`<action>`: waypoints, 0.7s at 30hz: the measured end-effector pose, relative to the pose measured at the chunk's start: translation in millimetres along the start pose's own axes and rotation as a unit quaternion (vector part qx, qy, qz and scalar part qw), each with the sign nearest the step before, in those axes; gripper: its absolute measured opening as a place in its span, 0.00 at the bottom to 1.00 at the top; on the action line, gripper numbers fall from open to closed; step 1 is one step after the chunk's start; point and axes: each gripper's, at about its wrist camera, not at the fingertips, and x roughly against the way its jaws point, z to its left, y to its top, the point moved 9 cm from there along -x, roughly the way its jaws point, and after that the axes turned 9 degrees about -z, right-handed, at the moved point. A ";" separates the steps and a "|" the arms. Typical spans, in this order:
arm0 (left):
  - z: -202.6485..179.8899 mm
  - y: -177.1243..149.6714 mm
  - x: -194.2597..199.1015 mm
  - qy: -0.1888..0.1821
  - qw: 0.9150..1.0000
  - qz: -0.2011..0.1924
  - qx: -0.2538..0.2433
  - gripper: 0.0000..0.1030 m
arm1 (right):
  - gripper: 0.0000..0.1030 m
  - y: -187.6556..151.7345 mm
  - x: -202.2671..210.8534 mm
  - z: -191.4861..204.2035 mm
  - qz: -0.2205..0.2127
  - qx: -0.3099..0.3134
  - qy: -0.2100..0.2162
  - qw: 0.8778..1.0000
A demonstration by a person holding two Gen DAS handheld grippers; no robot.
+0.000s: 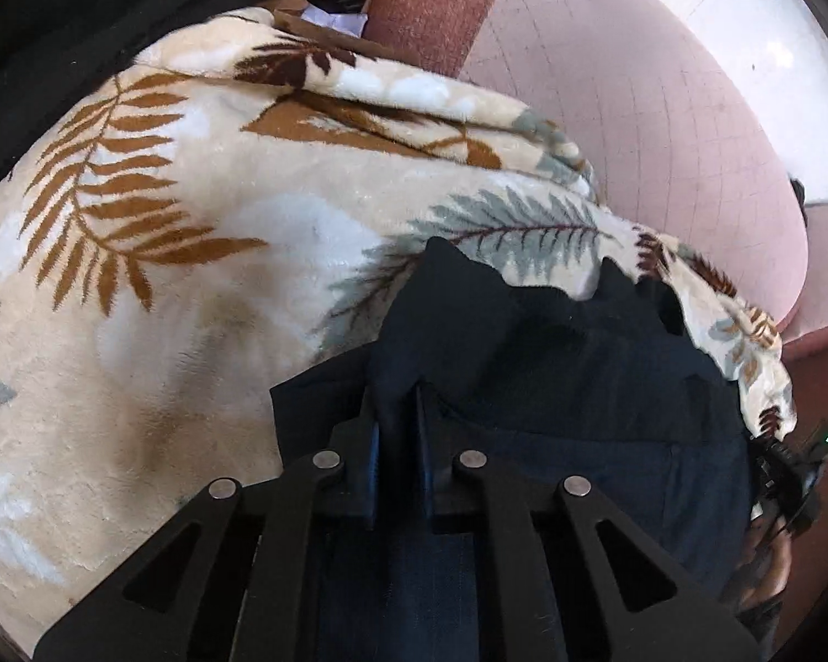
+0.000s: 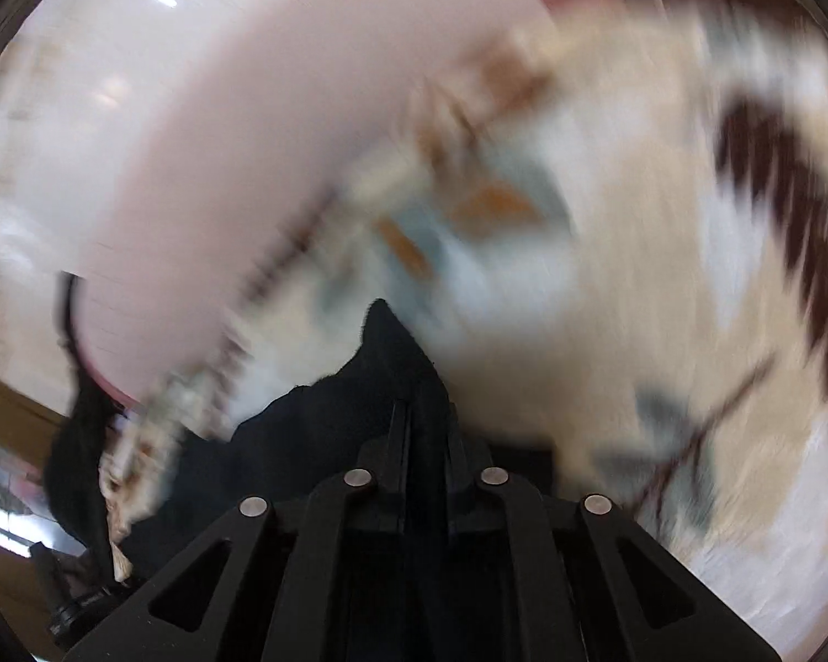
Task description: Fold large clothes
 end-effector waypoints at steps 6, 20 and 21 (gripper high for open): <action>18.4 7.8 53.5 -0.068 0.997 -0.034 0.035 0.10 | 0.26 -6.1 68.2 0.5 -0.025 -0.007 0.061 0.998; 12.0 -139.7 94.7 -0.143 0.988 0.047 0.024 0.38 | 0.09 -97.5 169.6 -51.2 -0.016 0.047 0.061 0.997; 11.8 -140.7 94.5 -0.124 0.991 0.045 0.013 0.34 | 0.08 -87.4 182.7 -43.8 -0.044 0.043 0.083 0.995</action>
